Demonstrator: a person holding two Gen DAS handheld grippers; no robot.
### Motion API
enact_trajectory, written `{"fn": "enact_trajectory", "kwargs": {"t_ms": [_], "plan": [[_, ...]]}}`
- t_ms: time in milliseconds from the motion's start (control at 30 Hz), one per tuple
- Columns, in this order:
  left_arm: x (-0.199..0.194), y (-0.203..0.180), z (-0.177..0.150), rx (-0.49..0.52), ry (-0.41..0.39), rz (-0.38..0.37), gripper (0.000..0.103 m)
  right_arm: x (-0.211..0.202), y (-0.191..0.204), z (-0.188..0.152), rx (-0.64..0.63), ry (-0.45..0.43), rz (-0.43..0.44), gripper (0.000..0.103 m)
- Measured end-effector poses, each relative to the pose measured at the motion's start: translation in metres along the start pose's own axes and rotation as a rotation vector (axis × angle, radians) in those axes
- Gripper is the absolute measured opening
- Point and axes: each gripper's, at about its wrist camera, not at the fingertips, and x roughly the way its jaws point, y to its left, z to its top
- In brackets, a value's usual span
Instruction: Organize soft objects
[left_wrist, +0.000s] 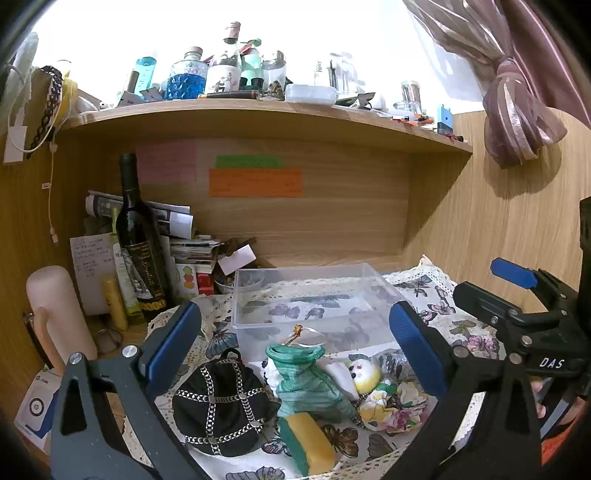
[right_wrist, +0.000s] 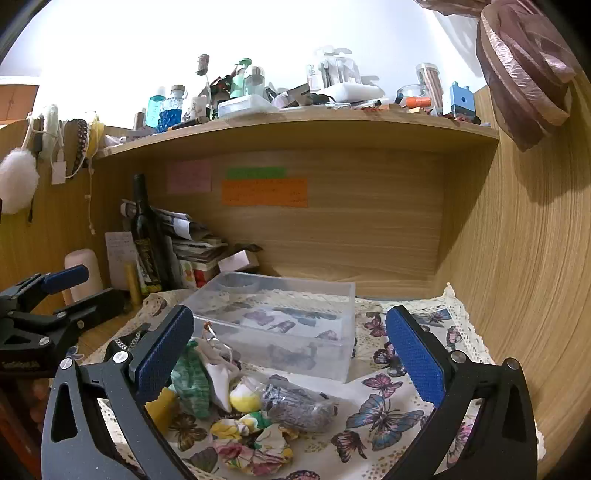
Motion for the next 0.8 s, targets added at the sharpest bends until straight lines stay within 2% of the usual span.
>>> {"fn": "enact_trajectory", "kwargs": {"t_ms": [800], "plan": [[0.0004,-0.0041,0.0026,0.014,-0.003,-0.011,0.103,-0.0038,0.0009,0.0007,0.008,-0.006,0.009,0.103]]}}
